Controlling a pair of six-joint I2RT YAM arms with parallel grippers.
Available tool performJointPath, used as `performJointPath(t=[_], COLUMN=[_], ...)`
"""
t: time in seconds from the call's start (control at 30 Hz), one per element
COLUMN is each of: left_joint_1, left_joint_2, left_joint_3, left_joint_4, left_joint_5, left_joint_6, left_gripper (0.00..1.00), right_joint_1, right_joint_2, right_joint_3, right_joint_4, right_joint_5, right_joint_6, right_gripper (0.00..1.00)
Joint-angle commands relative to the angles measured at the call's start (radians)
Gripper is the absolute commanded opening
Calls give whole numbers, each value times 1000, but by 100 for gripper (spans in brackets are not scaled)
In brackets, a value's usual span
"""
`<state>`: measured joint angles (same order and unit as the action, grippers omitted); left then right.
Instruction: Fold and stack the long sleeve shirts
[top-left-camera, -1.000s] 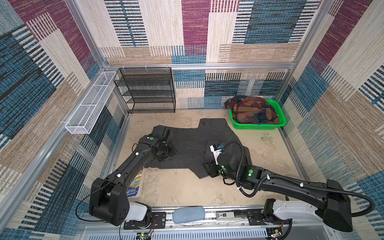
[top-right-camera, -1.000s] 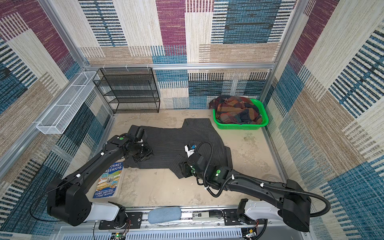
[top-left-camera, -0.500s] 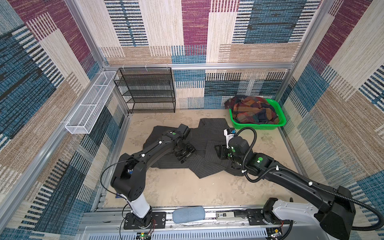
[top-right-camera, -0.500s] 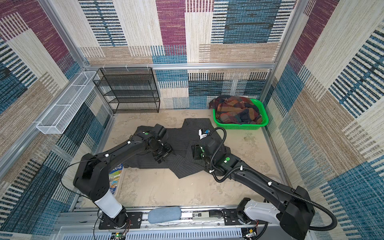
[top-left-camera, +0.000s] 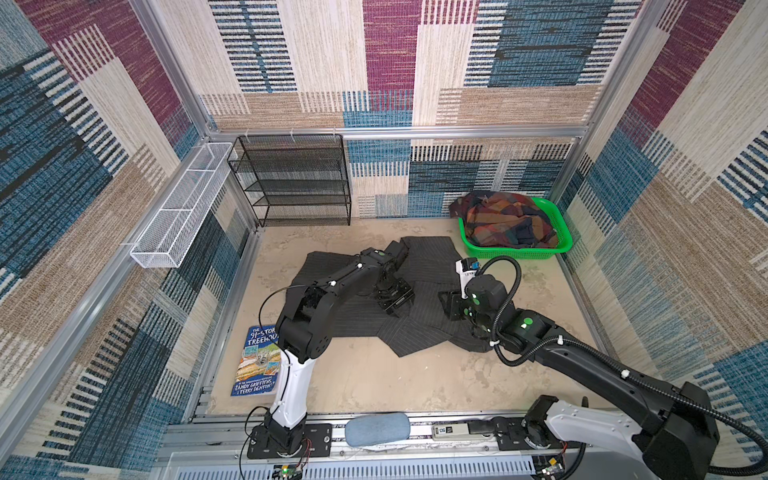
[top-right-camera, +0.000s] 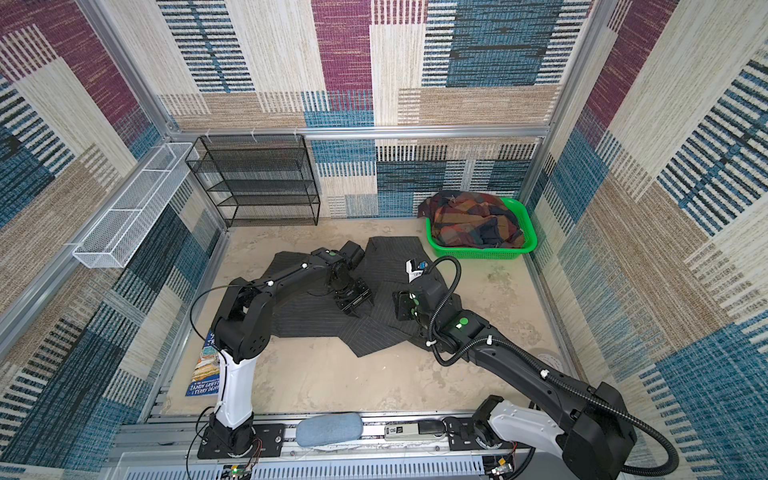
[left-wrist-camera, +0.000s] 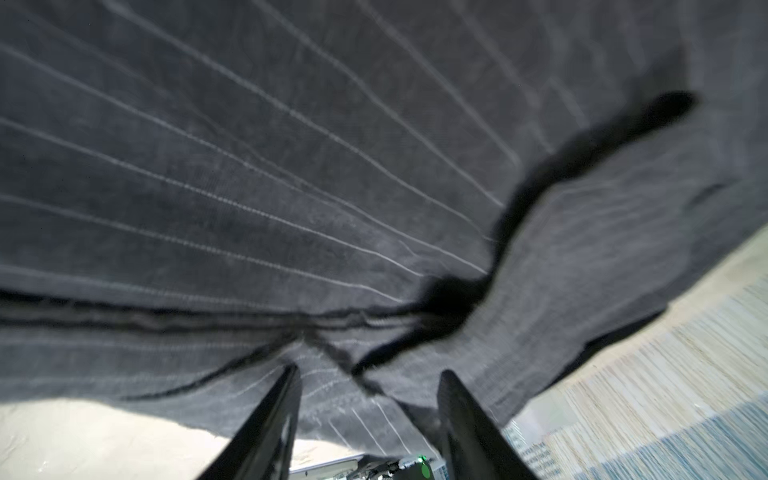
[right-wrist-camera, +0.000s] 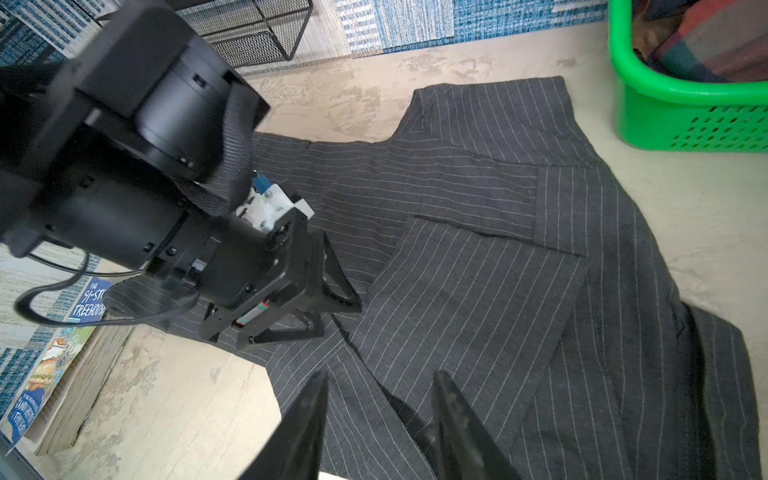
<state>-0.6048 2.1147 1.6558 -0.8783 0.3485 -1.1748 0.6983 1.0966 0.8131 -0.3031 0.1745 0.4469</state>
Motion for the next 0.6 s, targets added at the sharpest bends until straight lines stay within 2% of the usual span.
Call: performJointPath(t=[0.0,0.3,0.47,0.57], left_joint_1=[-4,-34,-35,-44], left_joint_2=[6,1,63,38], left_joint_3=[-18,-22,40,72], left_joint_4=[-91,-202,-219,-218], left_joint_5=[-38,-133,-183,-247], left_joint_6=[-14,18,19,4], left_gripper=[48,46,45,47], right_joint_1=[-7,-28,-28,-28], right_joint_2=[-15,-2,0,0], right_joint_3=[-9,-16,-15,-17], right_joint_4=[37,74,90,90], right_joint_5=[9,-31,-57,-69], right_joint_6=[-23,-40,-39,-33], right_gripper=[44,43,42,42])
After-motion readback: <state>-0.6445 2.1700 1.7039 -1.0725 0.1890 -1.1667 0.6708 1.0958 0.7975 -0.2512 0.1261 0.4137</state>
